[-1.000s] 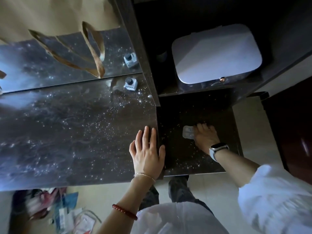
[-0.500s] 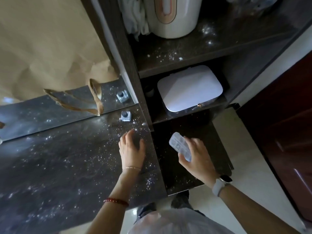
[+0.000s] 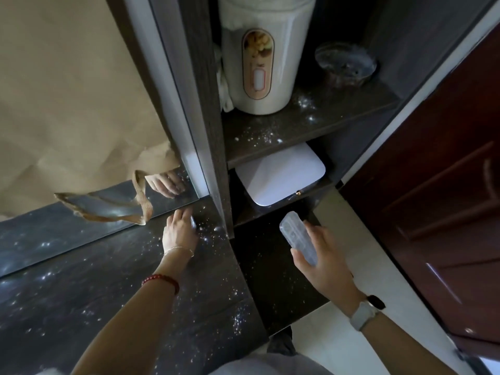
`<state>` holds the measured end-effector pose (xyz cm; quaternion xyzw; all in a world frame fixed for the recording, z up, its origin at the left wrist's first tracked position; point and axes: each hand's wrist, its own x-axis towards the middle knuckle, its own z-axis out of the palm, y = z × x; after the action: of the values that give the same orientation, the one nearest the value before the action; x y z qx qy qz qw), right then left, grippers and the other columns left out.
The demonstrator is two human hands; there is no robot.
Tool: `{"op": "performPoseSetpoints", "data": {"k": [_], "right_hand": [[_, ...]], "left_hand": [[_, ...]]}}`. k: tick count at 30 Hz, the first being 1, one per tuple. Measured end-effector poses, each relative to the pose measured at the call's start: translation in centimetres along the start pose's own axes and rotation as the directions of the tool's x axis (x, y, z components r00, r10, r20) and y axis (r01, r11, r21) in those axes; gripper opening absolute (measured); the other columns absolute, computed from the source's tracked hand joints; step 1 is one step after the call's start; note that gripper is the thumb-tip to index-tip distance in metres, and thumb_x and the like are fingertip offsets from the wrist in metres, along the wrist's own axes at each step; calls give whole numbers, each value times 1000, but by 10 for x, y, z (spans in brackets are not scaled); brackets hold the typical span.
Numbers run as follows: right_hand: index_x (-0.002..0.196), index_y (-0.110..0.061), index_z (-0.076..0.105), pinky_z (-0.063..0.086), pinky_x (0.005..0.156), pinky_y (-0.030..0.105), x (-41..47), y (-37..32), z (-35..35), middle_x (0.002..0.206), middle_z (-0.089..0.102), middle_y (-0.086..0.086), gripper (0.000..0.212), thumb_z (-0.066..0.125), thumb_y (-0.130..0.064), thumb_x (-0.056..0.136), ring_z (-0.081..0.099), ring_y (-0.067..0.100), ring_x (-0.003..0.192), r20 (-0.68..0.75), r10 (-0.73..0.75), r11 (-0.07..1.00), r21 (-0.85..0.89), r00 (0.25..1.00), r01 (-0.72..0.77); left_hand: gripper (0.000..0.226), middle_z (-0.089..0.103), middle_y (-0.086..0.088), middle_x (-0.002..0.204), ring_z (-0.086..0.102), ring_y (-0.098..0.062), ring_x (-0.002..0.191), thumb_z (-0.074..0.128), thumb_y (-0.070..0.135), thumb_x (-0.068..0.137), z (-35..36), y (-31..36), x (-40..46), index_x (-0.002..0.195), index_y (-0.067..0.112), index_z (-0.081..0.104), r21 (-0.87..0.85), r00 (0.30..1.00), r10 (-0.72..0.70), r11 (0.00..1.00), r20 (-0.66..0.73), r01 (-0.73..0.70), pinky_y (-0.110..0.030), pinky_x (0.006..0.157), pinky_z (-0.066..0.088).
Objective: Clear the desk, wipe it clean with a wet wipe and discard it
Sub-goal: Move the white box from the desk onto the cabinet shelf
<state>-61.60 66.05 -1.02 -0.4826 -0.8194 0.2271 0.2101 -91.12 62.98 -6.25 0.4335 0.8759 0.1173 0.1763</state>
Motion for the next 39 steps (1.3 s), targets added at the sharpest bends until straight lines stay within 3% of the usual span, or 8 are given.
{"op": "performPoseSetpoints", "data": {"k": [6,8,10,16,22,29,34,39], "right_hand": [[130,-13,44,36,71,6,18,-5,-24,113,47,-1,54,65,-28,83,50,9,97,-16,70,992,108,997,-68],[119,-8,51,37,66,0,33,-8,-33,105,50,1,45,69,-24,81,53,11,91,-80,6,995,99,997,2],[107,1,57,35,75,-5,51,-1,-39,97,57,13,40,74,-15,75,56,14,86,-134,-103,993,42,986,109],[125,-1,48,45,87,33,103,24,-58,128,42,19,49,64,-14,81,47,32,116,7,-212,977,7,977,212],[109,2,50,47,75,38,136,19,-59,123,41,20,33,58,-19,85,48,36,106,48,-187,980,-66,981,190],[118,4,49,40,96,42,152,18,-44,127,40,22,40,51,-26,91,42,36,115,91,-85,990,-107,992,95],[127,-8,49,46,93,47,114,46,-49,130,46,20,43,57,-11,85,45,38,117,19,-338,937,-93,941,338],[124,-10,53,54,84,41,107,63,-47,126,52,18,49,63,4,78,49,36,118,49,-388,911,-128,920,391]], "left_hand": [[39,52,-15,118,56,-38,99,62,2,79,-18,17,-56,117,8,55,-280,992,-13,960,-129,-23,-41,78,46],[36,54,-13,115,59,-35,96,64,3,79,-16,28,-77,114,8,58,-321,982,23,943,-188,-84,-35,75,45],[36,56,-10,111,60,-30,94,66,4,77,-11,46,-91,112,8,58,-350,967,36,928,-254,-127,-30,74,44],[32,60,-10,93,58,-27,83,69,11,77,-4,121,-126,106,5,56,-446,884,-184,894,-431,-32,-30,72,42],[32,56,0,94,58,-23,84,68,15,77,-8,163,-145,107,10,56,-431,872,-172,901,-458,-48,-21,75,40],[33,58,-8,102,56,-23,91,65,13,80,-22,211,-105,111,8,56,-385,883,-38,908,-467,-165,-22,75,39],[36,62,-6,108,49,-24,107,64,17,81,-17,223,-76,115,11,55,-329,921,-11,936,-390,-127,-30,89,38],[37,60,-7,112,44,-25,113,61,14,82,-12,224,-53,117,12,54,-328,955,-10,940,-296,-92,-30,87,37]]}}
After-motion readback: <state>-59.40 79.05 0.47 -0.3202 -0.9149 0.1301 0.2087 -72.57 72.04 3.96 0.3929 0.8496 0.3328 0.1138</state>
